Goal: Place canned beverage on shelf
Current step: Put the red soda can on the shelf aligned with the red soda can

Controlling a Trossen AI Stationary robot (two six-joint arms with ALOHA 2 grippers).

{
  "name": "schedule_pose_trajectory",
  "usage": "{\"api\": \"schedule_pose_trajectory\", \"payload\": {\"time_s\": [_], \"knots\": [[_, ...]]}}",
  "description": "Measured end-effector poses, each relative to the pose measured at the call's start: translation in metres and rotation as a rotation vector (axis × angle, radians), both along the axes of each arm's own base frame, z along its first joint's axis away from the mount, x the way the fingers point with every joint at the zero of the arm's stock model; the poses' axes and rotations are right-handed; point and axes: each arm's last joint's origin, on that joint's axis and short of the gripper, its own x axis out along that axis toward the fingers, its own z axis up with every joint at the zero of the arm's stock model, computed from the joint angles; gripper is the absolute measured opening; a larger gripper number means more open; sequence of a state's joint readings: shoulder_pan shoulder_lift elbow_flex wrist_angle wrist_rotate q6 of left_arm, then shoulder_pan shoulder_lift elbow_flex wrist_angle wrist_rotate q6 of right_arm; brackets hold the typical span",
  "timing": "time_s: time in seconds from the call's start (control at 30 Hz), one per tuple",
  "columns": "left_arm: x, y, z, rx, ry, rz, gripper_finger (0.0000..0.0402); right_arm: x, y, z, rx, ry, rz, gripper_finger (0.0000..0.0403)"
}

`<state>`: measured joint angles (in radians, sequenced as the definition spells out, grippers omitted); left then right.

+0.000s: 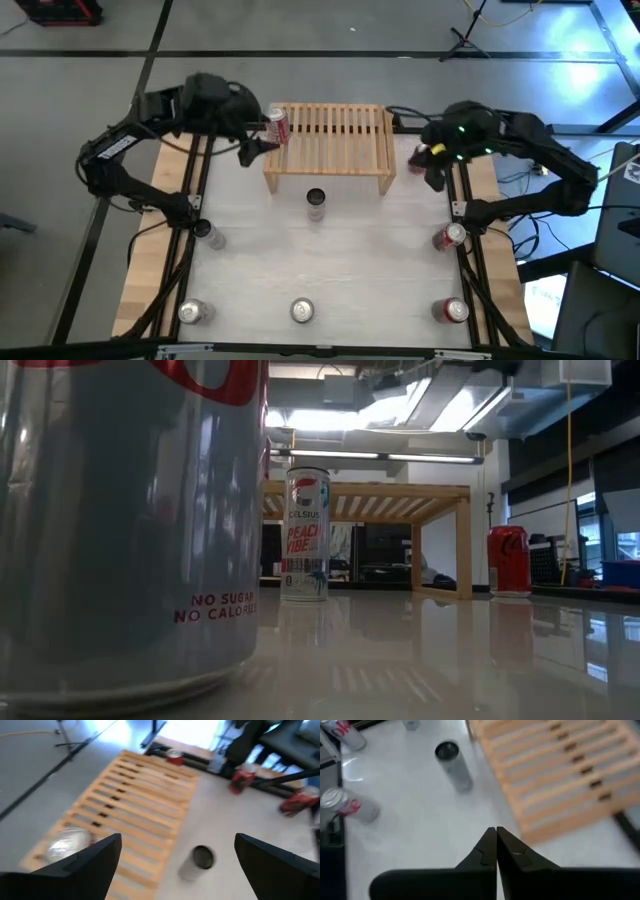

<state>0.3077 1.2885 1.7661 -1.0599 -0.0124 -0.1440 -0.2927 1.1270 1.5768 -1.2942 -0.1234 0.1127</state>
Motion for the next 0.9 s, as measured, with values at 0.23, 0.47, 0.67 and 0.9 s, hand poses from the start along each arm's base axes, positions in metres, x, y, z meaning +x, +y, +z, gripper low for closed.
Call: {"api": "schedule_pose_trajectory", "payload": {"time_s": [0.23, 0.47, 0.67, 0.9], "knots": [[0.020, -0.025, -0.017, -0.117, -0.064, -0.049, 0.0377, -0.038, 0.024, -0.007, 0.204, 0.193, -0.128, 0.0003], [0.036, -0.052, -0.034, -0.238, -0.038, -0.085, 0.0377, -0.048, 0.035, -0.025, 0.256, 0.247, -0.121, 0.0096], [0.040, -0.071, -0.043, -0.268, -0.030, -0.078, 0.0377, -0.069, 0.042, -0.061, 0.334, 0.325, -0.160, 0.0222], [0.040, -0.081, -0.043, -0.239, -0.042, -0.038, 0.0377, -0.080, 0.046, -0.109, 0.436, 0.469, -0.193, 0.0297]]}}
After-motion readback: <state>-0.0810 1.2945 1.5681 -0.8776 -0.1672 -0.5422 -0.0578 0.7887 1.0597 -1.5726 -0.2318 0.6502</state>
